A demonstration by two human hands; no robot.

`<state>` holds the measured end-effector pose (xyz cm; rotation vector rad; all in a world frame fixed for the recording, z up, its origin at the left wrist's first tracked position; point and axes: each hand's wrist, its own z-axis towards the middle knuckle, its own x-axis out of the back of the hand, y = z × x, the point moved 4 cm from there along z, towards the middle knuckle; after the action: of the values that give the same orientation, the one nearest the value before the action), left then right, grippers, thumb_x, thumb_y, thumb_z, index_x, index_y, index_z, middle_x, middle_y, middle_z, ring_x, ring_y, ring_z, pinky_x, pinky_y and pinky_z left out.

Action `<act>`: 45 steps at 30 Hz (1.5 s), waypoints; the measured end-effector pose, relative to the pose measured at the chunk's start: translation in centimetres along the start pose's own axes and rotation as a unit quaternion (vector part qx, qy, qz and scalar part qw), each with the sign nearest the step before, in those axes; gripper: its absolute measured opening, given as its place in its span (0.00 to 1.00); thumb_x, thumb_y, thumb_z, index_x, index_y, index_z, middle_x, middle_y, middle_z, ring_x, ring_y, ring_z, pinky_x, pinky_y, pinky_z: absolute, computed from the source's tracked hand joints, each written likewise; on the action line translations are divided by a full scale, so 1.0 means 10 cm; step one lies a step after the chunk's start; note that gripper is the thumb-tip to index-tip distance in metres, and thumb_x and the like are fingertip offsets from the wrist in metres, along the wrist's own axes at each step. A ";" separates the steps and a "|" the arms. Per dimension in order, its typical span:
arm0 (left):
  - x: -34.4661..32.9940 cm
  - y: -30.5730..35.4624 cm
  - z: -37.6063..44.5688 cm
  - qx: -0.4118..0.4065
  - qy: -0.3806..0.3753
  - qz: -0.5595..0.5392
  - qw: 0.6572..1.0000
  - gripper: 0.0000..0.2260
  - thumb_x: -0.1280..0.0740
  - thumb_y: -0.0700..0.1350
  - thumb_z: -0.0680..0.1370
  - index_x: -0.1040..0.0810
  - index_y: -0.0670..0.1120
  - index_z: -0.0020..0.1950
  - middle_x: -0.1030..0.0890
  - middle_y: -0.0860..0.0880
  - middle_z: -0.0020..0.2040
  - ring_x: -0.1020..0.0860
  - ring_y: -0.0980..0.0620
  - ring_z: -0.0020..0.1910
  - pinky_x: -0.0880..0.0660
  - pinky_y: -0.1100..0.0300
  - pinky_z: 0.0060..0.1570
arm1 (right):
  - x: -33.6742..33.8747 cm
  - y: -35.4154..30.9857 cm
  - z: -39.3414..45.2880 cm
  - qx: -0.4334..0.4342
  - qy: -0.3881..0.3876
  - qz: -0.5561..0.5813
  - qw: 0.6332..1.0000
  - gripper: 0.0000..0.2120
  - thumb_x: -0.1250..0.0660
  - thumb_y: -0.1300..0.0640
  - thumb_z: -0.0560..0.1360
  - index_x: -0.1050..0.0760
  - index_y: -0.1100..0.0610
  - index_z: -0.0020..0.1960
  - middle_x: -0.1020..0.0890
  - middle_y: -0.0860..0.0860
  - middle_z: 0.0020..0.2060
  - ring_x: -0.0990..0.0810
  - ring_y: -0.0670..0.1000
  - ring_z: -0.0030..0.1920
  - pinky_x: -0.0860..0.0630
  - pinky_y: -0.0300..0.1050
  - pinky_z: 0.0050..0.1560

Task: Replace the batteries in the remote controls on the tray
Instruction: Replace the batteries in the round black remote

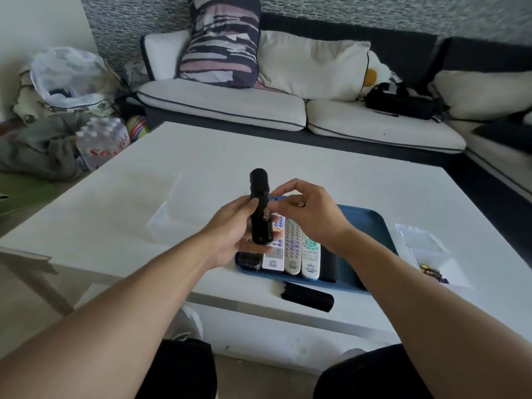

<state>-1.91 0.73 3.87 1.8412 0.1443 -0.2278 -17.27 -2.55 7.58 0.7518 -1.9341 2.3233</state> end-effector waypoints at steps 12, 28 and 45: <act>-0.30 -0.05 0.09 0.010 -0.065 -0.011 0.998 0.14 0.43 0.48 0.86 0.26 0.43 0.67 0.16 0.35 0.55 0.16 0.31 0.50 0.16 0.46 0.45 | 0.20 0.18 -0.03 0.011 -0.011 -0.116 0.993 0.04 0.24 0.52 0.73 0.15 0.47 0.47 0.15 0.40 0.42 0.21 0.36 0.44 0.31 0.23 0.43; -0.35 -0.09 0.16 -0.001 -0.043 -0.009 0.999 0.10 0.38 0.40 0.84 0.29 0.39 0.65 0.16 0.36 0.54 0.16 0.32 0.48 0.16 0.43 0.44 | 0.49 0.42 -0.13 -0.177 -0.091 0.018 0.980 0.12 0.32 0.64 0.79 0.22 0.55 0.62 0.19 0.53 0.46 0.22 0.49 0.44 0.24 0.41 0.47; -0.28 -0.06 0.27 -0.054 0.032 -0.063 0.996 0.06 0.32 0.34 0.79 0.24 0.41 0.55 0.14 0.40 0.54 0.15 0.39 0.51 0.17 0.49 0.48 | 0.38 0.14 -0.16 0.030 0.059 -0.176 0.982 0.08 0.25 0.53 0.74 0.16 0.40 0.48 0.19 0.43 0.39 0.23 0.44 0.38 0.28 0.34 0.35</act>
<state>-5.01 -1.62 3.22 1.7333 0.3119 -0.2448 -21.61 -2.44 7.56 0.8578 -1.5411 2.1635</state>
